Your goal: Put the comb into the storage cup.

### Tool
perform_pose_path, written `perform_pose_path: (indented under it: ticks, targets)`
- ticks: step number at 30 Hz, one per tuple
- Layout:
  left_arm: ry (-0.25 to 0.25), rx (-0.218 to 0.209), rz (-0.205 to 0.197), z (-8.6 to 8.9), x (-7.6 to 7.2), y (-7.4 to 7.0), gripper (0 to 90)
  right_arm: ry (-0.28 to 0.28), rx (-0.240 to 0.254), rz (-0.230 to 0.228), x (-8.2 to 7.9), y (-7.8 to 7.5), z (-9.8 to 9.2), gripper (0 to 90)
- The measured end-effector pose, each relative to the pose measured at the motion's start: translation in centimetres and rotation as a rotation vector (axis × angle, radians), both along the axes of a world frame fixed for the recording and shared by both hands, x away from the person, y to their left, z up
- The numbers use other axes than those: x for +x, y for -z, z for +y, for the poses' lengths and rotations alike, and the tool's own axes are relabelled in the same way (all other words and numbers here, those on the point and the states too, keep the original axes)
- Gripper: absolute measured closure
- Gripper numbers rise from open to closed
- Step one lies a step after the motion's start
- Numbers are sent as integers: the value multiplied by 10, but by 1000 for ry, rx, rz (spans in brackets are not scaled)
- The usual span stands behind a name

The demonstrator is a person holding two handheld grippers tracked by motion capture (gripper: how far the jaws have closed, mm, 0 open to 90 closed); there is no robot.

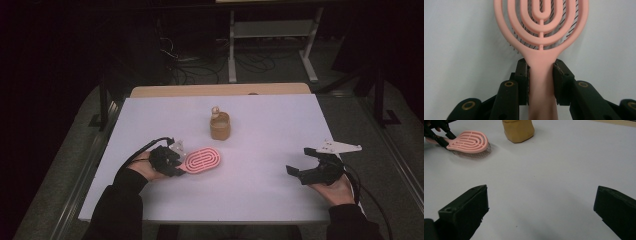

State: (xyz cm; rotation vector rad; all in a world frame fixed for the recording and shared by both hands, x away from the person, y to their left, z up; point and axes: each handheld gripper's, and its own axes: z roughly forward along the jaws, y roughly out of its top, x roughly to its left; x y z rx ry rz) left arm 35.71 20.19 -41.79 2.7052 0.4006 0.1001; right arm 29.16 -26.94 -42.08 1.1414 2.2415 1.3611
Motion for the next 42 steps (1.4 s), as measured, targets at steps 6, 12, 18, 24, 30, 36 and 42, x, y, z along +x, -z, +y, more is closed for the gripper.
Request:
perform_pose_path:
  ticks: [6,12,18,24,30,36,42]
  targets:
    - [-9,-19,-8,3,0,-4,699,0,-1,1,0,0,0,0]
    - [-16,-58,-13,7,-1,-11,701,0,-2,2,0,0,0,0]
    - [-13,-140,-18,10,-3,-23,701,0,-4,4,1,1,0,0]
    - [-6,-156,-31,10,-5,-30,701,-3,-5,2,0,0,1,0]
    - [7,-146,-52,7,-7,-35,702,-2,-5,-2,-2,-1,3,0]
    - [13,-162,-105,6,-10,-44,702,-7,-9,-10,-2,-4,5,0]
    - [21,-140,-132,0,-10,-55,702,-27,-19,-20,1,-14,13,0]
